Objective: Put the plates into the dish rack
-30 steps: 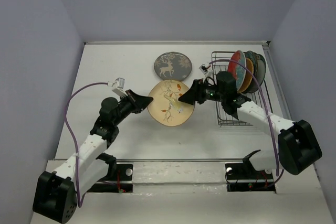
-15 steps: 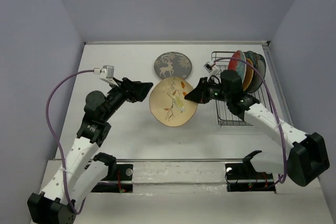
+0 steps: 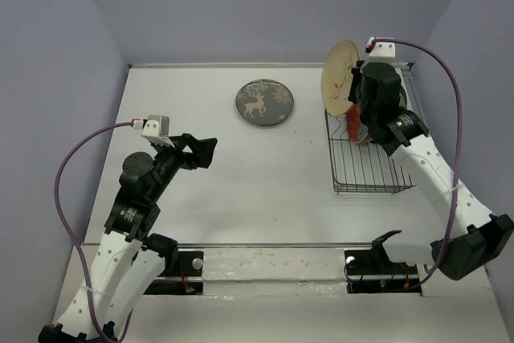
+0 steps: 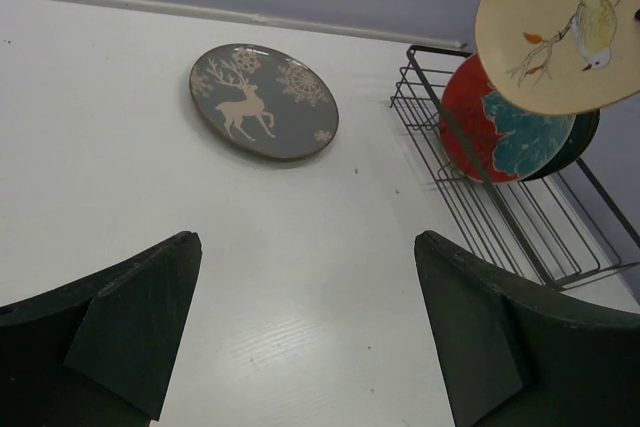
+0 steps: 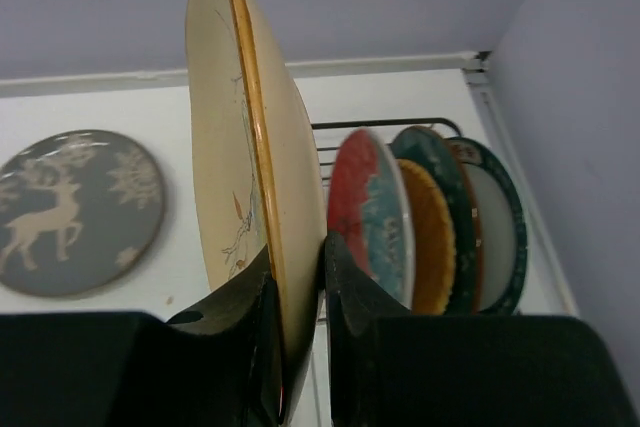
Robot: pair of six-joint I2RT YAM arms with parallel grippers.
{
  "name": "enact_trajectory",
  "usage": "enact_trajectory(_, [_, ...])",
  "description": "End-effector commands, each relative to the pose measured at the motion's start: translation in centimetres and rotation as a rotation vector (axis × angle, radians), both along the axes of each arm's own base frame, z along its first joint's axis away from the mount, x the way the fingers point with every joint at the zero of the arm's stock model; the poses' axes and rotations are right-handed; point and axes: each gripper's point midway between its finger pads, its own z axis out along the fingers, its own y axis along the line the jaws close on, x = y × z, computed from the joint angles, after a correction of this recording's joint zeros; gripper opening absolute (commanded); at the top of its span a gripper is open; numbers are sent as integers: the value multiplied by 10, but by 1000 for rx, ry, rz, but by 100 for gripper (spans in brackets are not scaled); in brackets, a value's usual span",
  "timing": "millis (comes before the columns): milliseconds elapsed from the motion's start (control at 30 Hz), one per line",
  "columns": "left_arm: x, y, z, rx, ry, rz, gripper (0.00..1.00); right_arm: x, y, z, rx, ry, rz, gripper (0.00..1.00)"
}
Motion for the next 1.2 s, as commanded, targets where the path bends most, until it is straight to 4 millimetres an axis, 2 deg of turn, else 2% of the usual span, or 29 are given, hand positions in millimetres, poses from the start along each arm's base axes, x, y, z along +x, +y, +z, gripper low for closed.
enact_trajectory(0, [-3,-2,4,27,-32,-28,99,10,-53,52,-185,-100,-293,7])
enact_trajectory(167, [-5,0,9,22,-52,-21,99,22,-61,49,-337,-66,-339,7])
enact_trajectory(367, [-9,-2,12,17,-62,-29,99,41,-72,17,-450,32,-345,7])
enact_trajectory(467, [-7,-1,11,21,-58,-20,99,47,-78,7,-443,51,-340,7])
enact_trajectory(567, [-6,-1,8,24,-49,-21,99,53,-80,-11,-410,71,-320,7])
enact_trajectory(633, [-4,-1,5,28,-39,-14,99,58,-80,-31,-398,101,-310,7])
enact_trajectory(800, [2,1,-2,41,-11,8,99,66,-67,-74,-336,159,-262,7])
enact_trajectory(967, [8,0,-11,48,25,13,99,67,-59,-103,-285,199,-244,7])
enact_trajectory(1067, [14,-5,-19,36,69,5,99,65,-56,-113,-235,205,-241,7])
enact_trajectory(1133, [15,-16,-27,15,112,-38,99,62,-57,-120,-232,217,-248,13])
enact_trajectory(1167, [15,-20,-27,-16,134,-48,99,61,-60,-123,-193,214,-270,31])
